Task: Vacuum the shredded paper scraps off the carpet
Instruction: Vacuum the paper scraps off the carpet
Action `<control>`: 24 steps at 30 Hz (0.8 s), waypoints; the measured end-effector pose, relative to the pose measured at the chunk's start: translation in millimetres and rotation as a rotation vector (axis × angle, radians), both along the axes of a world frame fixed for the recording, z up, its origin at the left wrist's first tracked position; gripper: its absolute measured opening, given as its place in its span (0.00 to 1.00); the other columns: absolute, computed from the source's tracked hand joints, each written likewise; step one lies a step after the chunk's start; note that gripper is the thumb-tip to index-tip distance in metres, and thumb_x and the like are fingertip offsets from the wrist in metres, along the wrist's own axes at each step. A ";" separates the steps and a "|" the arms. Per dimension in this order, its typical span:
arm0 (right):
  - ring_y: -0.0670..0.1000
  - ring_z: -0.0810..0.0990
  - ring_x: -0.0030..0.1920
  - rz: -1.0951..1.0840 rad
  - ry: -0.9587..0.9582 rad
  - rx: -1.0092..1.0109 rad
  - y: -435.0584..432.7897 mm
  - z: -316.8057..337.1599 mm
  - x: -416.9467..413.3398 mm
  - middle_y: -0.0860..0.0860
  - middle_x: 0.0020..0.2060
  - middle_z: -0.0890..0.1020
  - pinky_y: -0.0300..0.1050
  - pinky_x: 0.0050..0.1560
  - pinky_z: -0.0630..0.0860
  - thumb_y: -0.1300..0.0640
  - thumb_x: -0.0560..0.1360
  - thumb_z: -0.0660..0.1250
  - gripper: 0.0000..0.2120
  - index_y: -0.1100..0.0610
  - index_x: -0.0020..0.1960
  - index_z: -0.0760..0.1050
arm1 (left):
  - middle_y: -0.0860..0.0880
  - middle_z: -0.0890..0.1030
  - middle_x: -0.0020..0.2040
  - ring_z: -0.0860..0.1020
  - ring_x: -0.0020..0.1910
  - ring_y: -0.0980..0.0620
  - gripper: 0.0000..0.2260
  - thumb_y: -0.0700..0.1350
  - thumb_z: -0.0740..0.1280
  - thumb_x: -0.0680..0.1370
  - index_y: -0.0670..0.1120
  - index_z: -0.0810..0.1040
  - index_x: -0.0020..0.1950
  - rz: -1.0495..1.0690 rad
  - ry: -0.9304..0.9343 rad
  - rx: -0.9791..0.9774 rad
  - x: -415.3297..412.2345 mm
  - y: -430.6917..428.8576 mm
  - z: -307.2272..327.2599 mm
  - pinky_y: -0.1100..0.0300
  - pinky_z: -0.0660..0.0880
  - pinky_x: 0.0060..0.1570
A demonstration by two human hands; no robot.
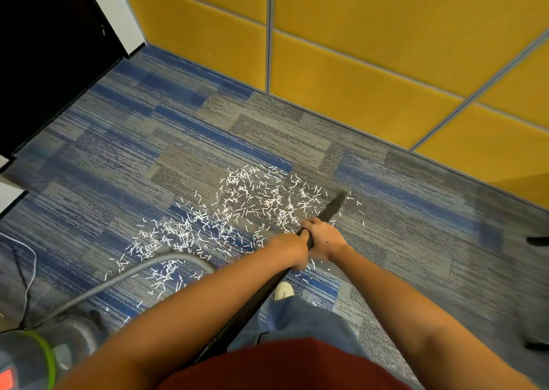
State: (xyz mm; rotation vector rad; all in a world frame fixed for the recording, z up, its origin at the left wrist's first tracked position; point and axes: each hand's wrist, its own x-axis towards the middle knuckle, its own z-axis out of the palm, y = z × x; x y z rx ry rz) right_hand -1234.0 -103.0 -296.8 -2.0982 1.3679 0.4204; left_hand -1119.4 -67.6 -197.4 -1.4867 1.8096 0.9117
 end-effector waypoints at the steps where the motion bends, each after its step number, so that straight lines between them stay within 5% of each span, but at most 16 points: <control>1: 0.59 0.76 0.56 -0.004 -0.003 -0.002 0.8 0.5 -5.4 0.56 0.56 0.73 0.54 0.55 0.76 0.53 0.70 0.67 0.22 0.55 0.63 0.69 | 0.41 0.73 0.59 0.77 0.55 0.44 0.36 0.37 0.63 0.77 0.47 0.45 0.77 -0.003 0.001 -0.008 -5.0 0.8 0.4 0.55 0.72 0.44; 6: 0.59 0.76 0.58 -0.036 -0.010 -0.027 8.2 1.2 -30.3 0.57 0.58 0.74 0.51 0.56 0.74 0.55 0.72 0.66 0.25 0.55 0.68 0.68 | 0.44 0.68 0.40 0.73 0.44 0.48 0.36 0.38 0.62 0.78 0.47 0.43 0.78 -0.028 0.012 -0.026 -27.7 5.6 3.0 0.57 0.73 0.43; 12: 0.58 0.77 0.54 -0.049 0.040 -0.029 24.2 -0.2 -57.0 0.55 0.55 0.74 0.52 0.53 0.76 0.51 0.71 0.66 0.20 0.54 0.61 0.72 | 0.41 0.74 0.58 0.76 0.56 0.43 0.35 0.39 0.63 0.77 0.47 0.45 0.77 -0.096 0.026 -0.004 -49.4 14.8 -3.8 0.55 0.72 0.45; 24: 0.60 0.77 0.53 -0.098 -0.021 -0.019 39.0 -1.9 -52.6 0.57 0.52 0.75 0.52 0.51 0.76 0.53 0.71 0.66 0.18 0.57 0.59 0.72 | 0.44 0.72 0.48 0.77 0.50 0.45 0.34 0.38 0.63 0.77 0.50 0.47 0.76 -0.077 -0.008 0.021 -46.3 25.0 -1.6 0.56 0.73 0.43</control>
